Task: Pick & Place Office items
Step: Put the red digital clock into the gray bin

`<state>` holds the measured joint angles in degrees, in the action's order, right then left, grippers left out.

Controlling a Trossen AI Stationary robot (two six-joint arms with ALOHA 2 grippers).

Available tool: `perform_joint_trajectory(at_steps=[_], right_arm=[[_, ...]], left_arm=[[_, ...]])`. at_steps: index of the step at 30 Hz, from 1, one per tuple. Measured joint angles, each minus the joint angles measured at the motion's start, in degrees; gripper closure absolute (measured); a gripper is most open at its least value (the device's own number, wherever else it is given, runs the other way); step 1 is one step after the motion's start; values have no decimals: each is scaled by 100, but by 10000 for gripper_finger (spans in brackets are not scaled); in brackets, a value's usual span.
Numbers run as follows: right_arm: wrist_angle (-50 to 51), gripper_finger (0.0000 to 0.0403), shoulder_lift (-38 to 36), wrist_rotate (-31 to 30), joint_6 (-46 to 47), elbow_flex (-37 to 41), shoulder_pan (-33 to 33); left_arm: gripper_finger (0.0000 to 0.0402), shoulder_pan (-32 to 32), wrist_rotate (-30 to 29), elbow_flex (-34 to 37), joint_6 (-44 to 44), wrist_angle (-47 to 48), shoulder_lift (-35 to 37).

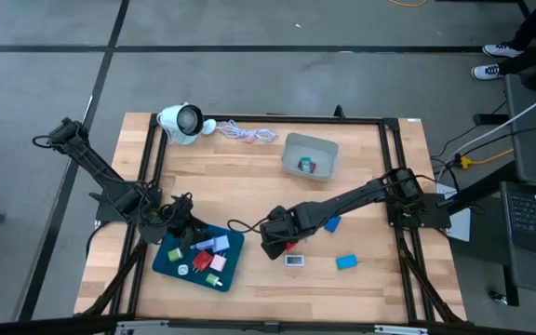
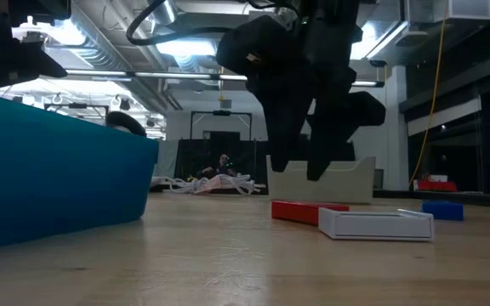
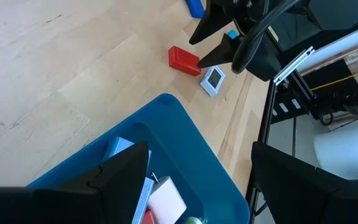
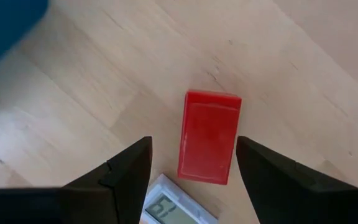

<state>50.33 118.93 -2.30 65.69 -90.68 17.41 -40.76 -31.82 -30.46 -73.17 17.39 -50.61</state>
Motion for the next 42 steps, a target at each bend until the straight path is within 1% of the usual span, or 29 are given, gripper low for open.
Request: perform_joint_trajectory(at_steps=[7,13,17,19,20,23,24,30,36,42], right_arm=[[-399,167,0,125,127,522,0],[-932,167,-20,257,186,931,-48],[-1252,168,-75,295,552,1267,-52],[-1290,181,-83,296,615,1346,-56],[-1282,195,-83,293,603,1359,-65],[-1263,254,-83,354,483,1337,-144],[-1261,259,-76,382,430,1319,-179],[-1308,253,-47,543,175,1111,-483],[-2336,253,-98,271,-202,987,-977],[-3899,253,-267,365,-293,967,-1466]], left_arm=[[121,-1,-11,0,2,2,0],[121,-1,-12,0,2,2,0],[121,-1,-12,0,0,2,0],[121,-1,-14,0,-2,0,0],[121,-1,-14,0,-2,2,0],[121,-1,-17,0,-2,2,0],[121,-1,-17,0,-3,2,0],[121,-1,-67,0,-7,0,0],[121,-1,-70,0,-13,0,0],[121,-1,-67,0,-13,-17,0]])
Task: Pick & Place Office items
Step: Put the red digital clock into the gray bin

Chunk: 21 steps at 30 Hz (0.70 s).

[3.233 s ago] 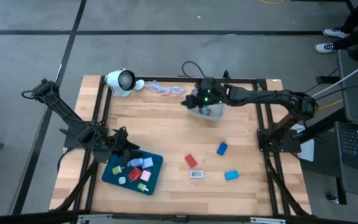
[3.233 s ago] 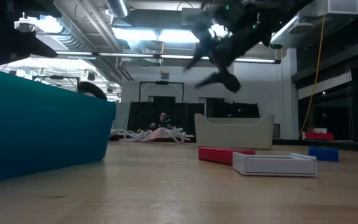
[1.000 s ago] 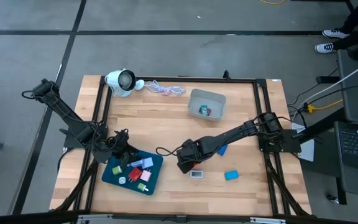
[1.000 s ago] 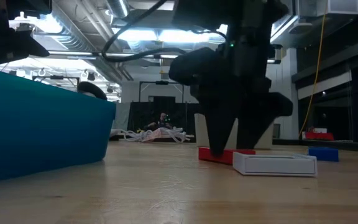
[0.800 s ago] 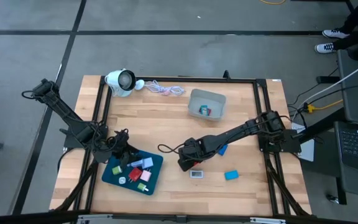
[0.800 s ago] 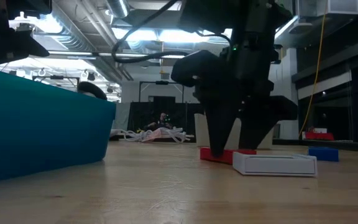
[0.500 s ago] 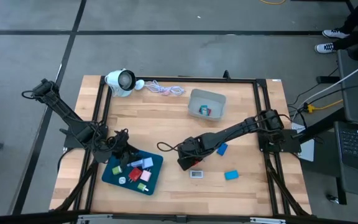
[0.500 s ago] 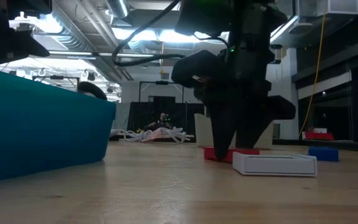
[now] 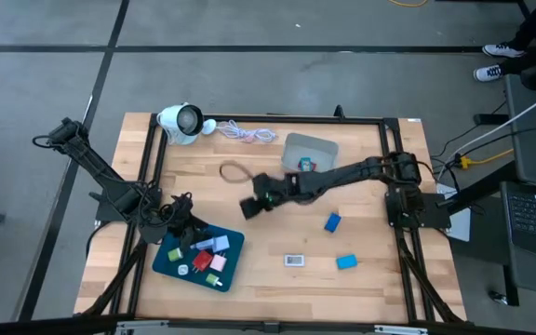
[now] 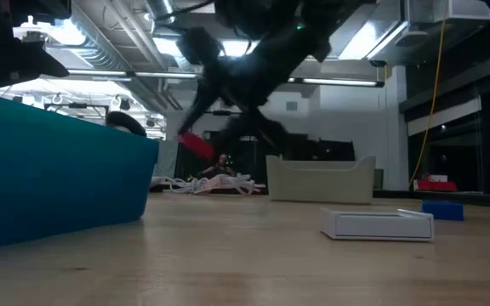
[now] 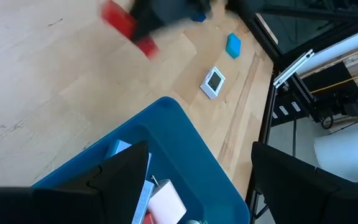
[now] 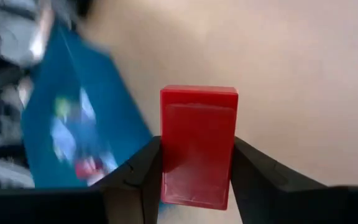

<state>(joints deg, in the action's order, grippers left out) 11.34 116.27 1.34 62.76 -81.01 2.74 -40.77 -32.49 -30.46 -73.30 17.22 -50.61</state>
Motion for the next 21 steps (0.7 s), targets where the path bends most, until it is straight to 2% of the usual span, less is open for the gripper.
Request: perform_joint_trajectory(at_steps=[7,21], right_arm=[[34,253,-262,-132,-489,2,-830],[2393,253,-937,-867,-1489,-4,-2107]], left_arm=[[121,0,8,0,0,-10,0],[121,0,-52,0,-46,-31,-2]])
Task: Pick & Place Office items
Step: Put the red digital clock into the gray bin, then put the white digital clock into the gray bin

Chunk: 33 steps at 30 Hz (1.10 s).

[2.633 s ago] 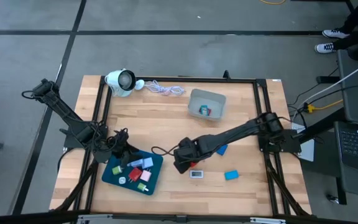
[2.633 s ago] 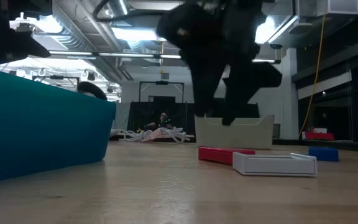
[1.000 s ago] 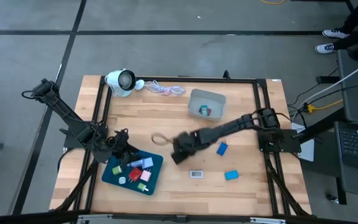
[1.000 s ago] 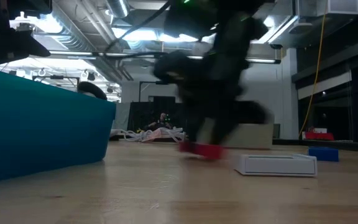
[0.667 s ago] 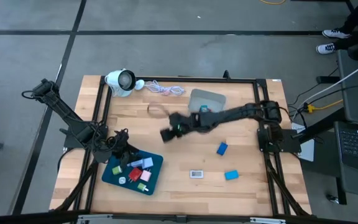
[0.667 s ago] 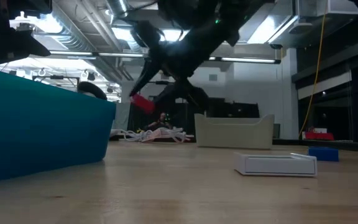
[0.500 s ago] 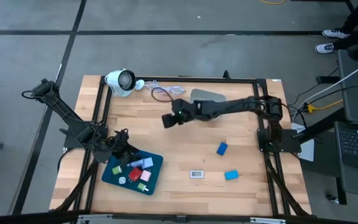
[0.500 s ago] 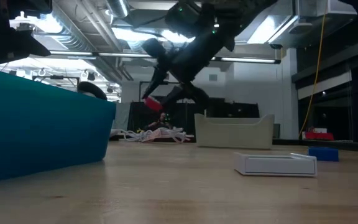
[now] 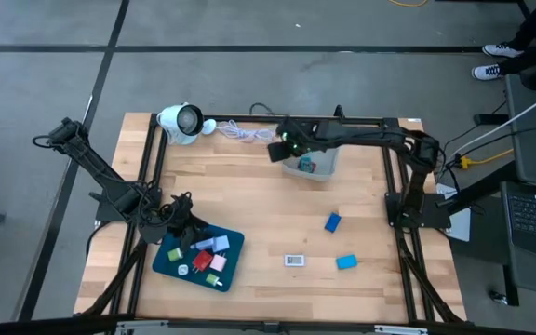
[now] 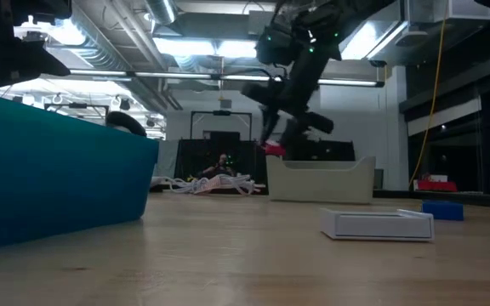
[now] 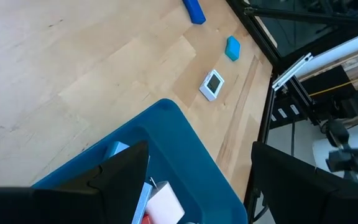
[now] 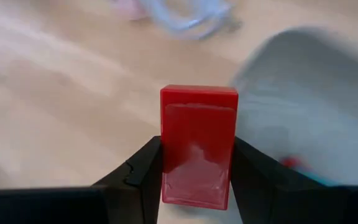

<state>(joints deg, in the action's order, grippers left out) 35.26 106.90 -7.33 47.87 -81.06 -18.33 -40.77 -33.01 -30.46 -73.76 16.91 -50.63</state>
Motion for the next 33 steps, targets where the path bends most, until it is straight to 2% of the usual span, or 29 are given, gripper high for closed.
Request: perform_joint_trajectory(at_steps=[6,15,17,21,24,28,33], right_arm=[[677,253,-9,-149,-223,0,-348],[676,253,-9,185,-465,0,-606],[677,225,-9,126,-465,0,-599],[678,114,-9,166,-429,0,-612],[676,85,-9,126,-339,0,-610],[676,100,-9,309,-348,0,-606],[683,148,-9,1141,-574,0,-275]], left_arm=[[121,2,-82,0,-2,0,0],[121,1,-153,0,0,2,0],[121,1,-203,0,0,3,1],[121,1,-239,0,-2,4,0],[121,1,-239,0,-2,4,0],[121,0,-236,0,-48,4,0],[121,1,-238,0,-66,4,0]])
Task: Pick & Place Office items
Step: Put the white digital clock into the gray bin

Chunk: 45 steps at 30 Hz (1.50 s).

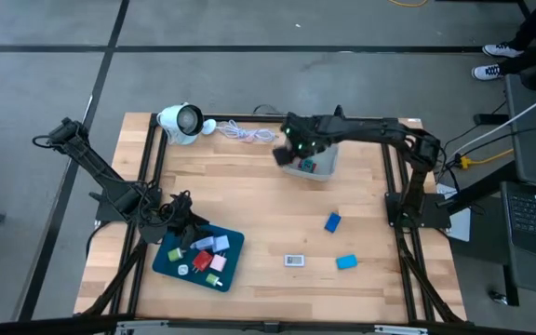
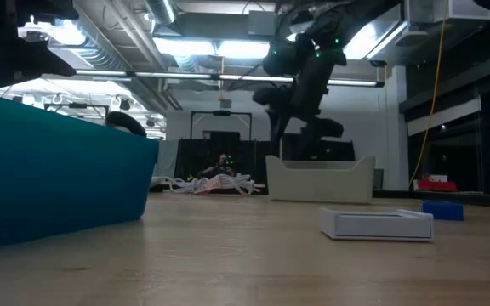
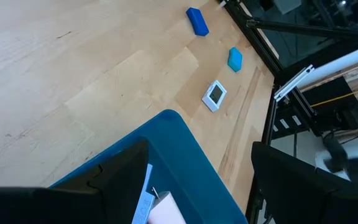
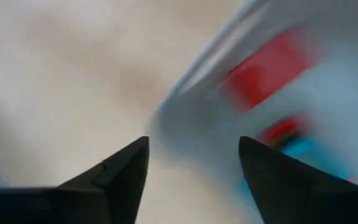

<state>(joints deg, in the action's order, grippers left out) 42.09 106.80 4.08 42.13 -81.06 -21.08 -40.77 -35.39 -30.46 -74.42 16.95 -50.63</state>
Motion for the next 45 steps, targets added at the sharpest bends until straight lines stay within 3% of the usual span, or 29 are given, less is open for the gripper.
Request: perform_joint_trajectory(at_steps=[4,15,20,30,36,45], right_arm=[[55,177,0,626,-267,0,737],[124,168,0,648,-1211,68,3200],[127,163,2,615,-1302,313,3969],[-16,163,4,392,-1324,621,4133],[-433,163,22,539,-1320,622,4189],[-973,163,666,917,-1232,625,4274]], left_arm=[[121,-1,1,0,1,0,0],[121,2,210,0,25,7,2],[121,2,407,0,96,15,0],[121,2,590,0,215,31,2],[121,2,506,0,215,40,2],[121,2,520,0,192,166,-2]])
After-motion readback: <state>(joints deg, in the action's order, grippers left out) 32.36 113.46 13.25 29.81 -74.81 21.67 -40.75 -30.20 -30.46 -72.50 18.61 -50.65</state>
